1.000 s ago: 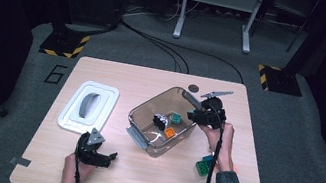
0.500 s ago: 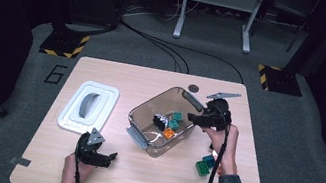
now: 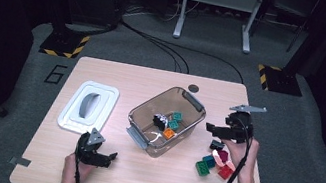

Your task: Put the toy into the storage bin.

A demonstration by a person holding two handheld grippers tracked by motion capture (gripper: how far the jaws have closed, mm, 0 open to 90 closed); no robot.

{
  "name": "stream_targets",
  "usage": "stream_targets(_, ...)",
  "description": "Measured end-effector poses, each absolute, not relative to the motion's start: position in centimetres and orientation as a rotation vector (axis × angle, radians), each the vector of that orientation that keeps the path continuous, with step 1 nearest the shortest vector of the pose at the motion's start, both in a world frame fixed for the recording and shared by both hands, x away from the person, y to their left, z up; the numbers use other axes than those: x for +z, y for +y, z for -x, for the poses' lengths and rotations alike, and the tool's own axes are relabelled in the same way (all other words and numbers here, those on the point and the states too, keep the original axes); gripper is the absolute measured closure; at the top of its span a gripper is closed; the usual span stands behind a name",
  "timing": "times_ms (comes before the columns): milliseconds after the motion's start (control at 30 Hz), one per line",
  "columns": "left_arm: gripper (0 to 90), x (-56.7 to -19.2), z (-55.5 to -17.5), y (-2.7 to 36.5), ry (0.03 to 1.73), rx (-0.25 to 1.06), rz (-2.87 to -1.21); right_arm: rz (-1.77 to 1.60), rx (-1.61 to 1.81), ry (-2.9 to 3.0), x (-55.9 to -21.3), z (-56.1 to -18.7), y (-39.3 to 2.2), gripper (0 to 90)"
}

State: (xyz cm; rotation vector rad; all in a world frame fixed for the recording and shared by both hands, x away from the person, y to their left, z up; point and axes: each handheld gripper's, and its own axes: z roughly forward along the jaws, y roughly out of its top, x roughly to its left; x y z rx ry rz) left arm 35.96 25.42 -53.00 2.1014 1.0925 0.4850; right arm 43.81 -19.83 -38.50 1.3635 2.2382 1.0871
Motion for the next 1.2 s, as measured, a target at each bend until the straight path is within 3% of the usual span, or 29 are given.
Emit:
stream_targets(767, 10.9, -53.0, -36.0, 25.4, 1.092, 0.486, -2.101, -1.616, 0.868, 2.257, -46.9, -44.3, -22.9, 20.2)
stream_targets(1200, 10.9, -53.0, -36.0, 25.4, 1.092, 0.486, -2.102, -1.517, 0.793, 2.331, -47.2, -45.0, -21.8, 40.4)
